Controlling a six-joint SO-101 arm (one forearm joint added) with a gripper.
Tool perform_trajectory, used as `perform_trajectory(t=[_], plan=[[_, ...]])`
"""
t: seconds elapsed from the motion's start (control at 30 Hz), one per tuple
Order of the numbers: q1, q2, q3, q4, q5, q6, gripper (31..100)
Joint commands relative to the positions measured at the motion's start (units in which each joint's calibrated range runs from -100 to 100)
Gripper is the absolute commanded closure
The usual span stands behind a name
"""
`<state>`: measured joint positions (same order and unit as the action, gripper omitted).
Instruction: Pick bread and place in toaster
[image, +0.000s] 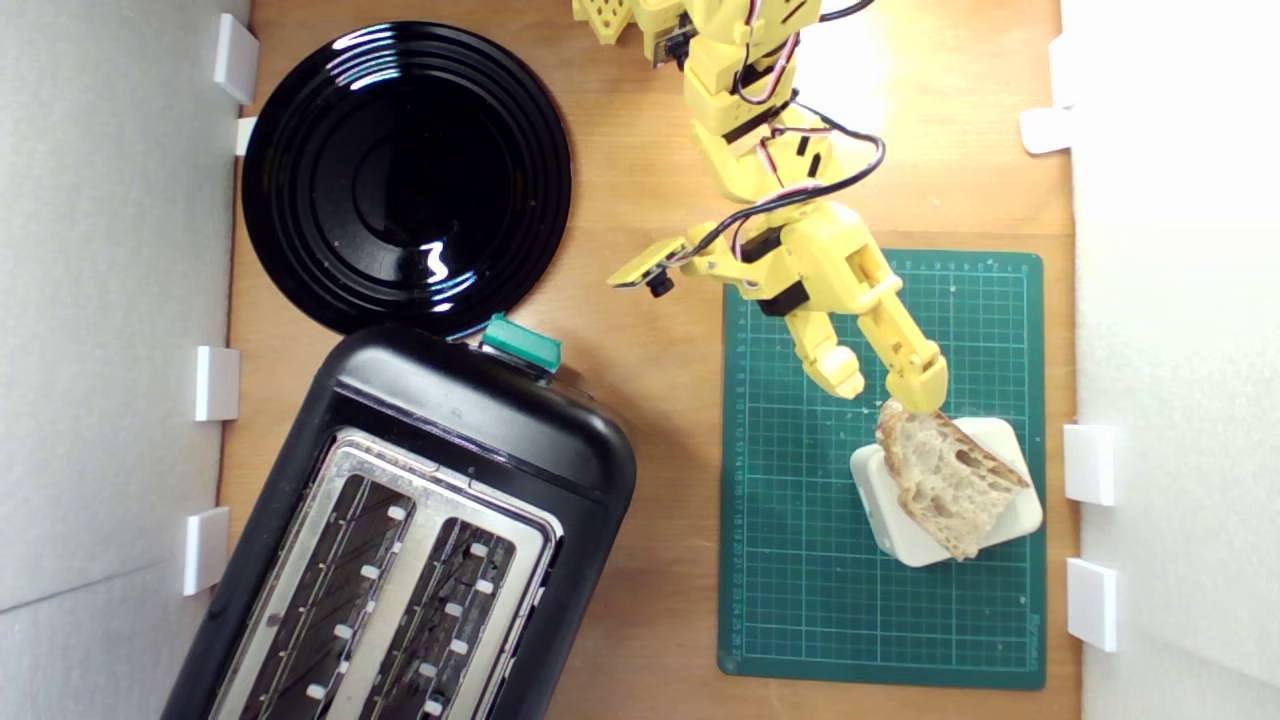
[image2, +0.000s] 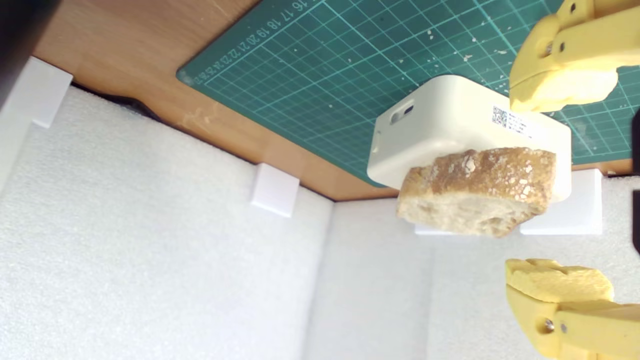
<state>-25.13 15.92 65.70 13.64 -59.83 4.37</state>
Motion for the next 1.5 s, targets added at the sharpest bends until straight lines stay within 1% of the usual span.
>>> perform_trajectory(t=[0.0,0.2,0.4,0.5,0.8,1.37,1.47], plan=[[-1.47,0.22,-4.19,-0.4,-1.94,0.05,36.8],[-2.59,3.05,-7.18,-0.4,-1.86,0.1,37.0],[-2.84,5.46,-10.27,-0.4,-1.77,0.1,37.4],[-3.8,7.21,-12.09,-0.49,-1.77,0.47,37.4],[-3.88,11.37,-18.08,-0.49,-1.77,0.52,37.5],[-3.88,12.2,-19.53,-0.49,-1.86,0.57,37.7],[-3.88,12.2,-19.53,-0.49,-1.77,0.57,43.3]])
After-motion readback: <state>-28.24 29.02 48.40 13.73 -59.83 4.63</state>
